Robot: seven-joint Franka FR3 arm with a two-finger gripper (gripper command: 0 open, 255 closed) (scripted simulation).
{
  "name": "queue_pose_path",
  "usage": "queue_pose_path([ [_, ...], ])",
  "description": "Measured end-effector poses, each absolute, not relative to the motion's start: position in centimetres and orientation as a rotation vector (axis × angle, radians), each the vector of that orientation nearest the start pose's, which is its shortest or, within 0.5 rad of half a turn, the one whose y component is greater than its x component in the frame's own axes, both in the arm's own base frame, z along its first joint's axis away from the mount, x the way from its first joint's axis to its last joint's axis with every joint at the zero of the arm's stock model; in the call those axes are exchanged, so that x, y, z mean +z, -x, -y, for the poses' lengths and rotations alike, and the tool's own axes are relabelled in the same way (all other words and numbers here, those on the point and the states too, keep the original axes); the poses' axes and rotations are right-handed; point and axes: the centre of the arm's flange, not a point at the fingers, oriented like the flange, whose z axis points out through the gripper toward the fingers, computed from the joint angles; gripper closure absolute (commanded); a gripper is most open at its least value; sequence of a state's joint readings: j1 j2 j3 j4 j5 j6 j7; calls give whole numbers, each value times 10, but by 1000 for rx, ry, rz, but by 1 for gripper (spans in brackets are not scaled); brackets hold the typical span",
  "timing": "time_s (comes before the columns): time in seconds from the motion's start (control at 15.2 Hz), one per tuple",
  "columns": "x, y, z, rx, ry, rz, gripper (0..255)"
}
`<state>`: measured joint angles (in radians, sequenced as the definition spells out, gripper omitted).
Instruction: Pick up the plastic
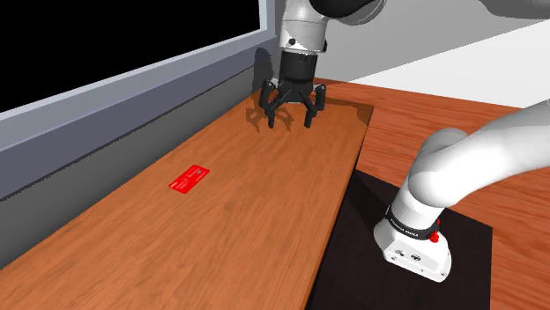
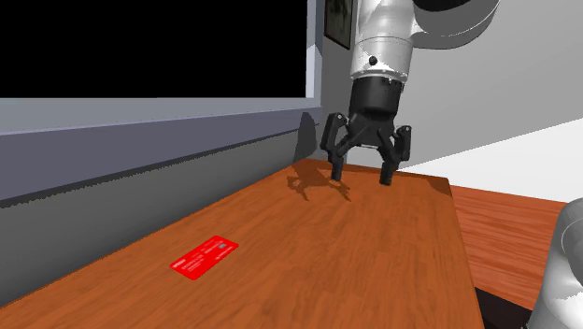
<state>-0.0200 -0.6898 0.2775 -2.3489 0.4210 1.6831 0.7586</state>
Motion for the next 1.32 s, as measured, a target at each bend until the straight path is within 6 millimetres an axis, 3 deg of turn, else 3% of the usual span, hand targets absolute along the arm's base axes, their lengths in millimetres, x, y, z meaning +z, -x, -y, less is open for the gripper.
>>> queue_pose_path([
  [0.53,541,-359,-232,338,2575,-1204,0],
  [1.32,509,-448,-335,592,2176,-1635,0],
])
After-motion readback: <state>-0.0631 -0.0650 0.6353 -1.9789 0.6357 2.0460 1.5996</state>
